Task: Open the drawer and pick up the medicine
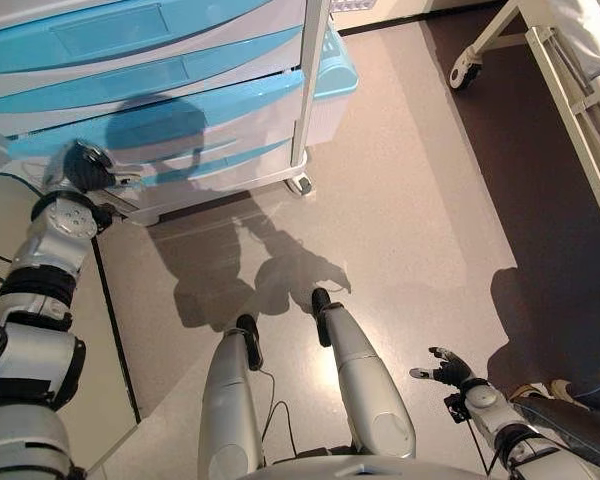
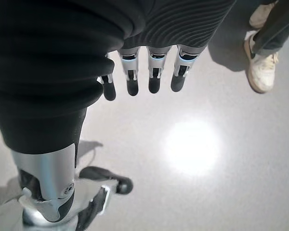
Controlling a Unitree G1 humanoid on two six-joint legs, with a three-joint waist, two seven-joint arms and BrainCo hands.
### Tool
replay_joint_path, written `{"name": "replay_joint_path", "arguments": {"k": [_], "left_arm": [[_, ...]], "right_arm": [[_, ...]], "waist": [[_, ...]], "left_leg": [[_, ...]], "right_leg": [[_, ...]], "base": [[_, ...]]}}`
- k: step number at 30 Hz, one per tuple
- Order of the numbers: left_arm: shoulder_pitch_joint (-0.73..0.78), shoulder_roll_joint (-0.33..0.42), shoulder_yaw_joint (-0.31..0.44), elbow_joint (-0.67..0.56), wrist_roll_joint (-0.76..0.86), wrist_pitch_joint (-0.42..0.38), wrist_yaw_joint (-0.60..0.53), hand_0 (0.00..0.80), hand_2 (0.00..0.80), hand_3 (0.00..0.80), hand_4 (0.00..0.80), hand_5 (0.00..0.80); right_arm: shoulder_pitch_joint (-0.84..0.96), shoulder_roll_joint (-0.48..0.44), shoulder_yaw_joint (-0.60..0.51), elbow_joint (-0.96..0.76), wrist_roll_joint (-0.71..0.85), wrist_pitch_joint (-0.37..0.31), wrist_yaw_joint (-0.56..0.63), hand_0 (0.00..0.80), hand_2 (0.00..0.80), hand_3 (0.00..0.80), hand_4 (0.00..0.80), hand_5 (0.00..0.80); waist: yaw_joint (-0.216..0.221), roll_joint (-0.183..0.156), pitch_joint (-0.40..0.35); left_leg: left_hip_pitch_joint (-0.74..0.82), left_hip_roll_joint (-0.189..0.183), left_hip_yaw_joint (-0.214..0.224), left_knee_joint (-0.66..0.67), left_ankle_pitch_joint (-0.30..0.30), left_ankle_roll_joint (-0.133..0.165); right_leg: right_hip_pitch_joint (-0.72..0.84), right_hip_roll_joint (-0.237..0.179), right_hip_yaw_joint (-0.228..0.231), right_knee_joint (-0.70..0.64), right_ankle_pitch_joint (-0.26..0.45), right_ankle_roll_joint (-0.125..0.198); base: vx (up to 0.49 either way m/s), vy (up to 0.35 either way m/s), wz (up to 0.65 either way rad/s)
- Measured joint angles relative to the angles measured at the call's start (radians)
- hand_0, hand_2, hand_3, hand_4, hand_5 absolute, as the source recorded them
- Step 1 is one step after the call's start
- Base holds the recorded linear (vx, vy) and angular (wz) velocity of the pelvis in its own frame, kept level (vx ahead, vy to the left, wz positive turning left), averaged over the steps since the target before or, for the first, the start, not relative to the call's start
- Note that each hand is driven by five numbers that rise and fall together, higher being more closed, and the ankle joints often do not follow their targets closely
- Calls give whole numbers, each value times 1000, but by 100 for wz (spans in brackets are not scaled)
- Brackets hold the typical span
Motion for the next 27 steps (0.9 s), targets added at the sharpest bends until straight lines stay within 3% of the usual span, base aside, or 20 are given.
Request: {"name": "replay_joint_path", "arguments": {"k": [7, 12, 20, 26, 27], "left_arm": [[-27, 2, 26, 0, -14, 0, 76, 0, 0, 0, 0, 0], [-27, 1, 27, -1, -50, 0, 103, 0, 0, 0, 0, 0], [-27, 0, 23, -6, -49, -1, 99, 0, 0, 0, 0, 0], [83, -23, 44, -171, -48, -19, 76, 0, 0, 0, 0, 0], [166, -50, 122, -277, -49, -26, 76, 0, 0, 0, 0, 0]], "right_arm": [[0, 5, 8, -6, -1, -3, -10, 0, 0, 0, 0, 0], [1, 6, 26, -18, -1, -7, -21, 0, 0, 0, 0, 0], [2, 6, 30, -22, -1, -11, -22, 0, 0, 0, 0, 0], [7, 6, 26, -22, -1, -12, -30, 0, 0, 0, 0, 0], [8, 6, 17, -23, -1, -13, -34, 0, 0, 0, 0, 0]], "waist": [[0, -11, -7], [0, -37, -25], [4, -35, -28], [35, -9, -20], [35, -1, -15]], "left_leg": [[1, -1, 0, 0, -1, 2], [0, 3, 1, -3, 0, 2], [-2, -10, -3, -33, 11, 9], [3, -32, -48, -92, 54, 3], [15, -43, -65, -110, 63, 0]], "right_leg": [[4, 0, 0, -9, 4, 2], [5, 0, 0, -12, 5, 3], [4, -15, -4, -32, 13, 5], [29, -41, -51, -66, 21, -1], [46, -49, -65, -79, 21, -2]], "base": [[0, 0, 0], [0, 0, 0], [-10, -25, 5], [-35, -90, 26], [-42, -91, 37]]}}
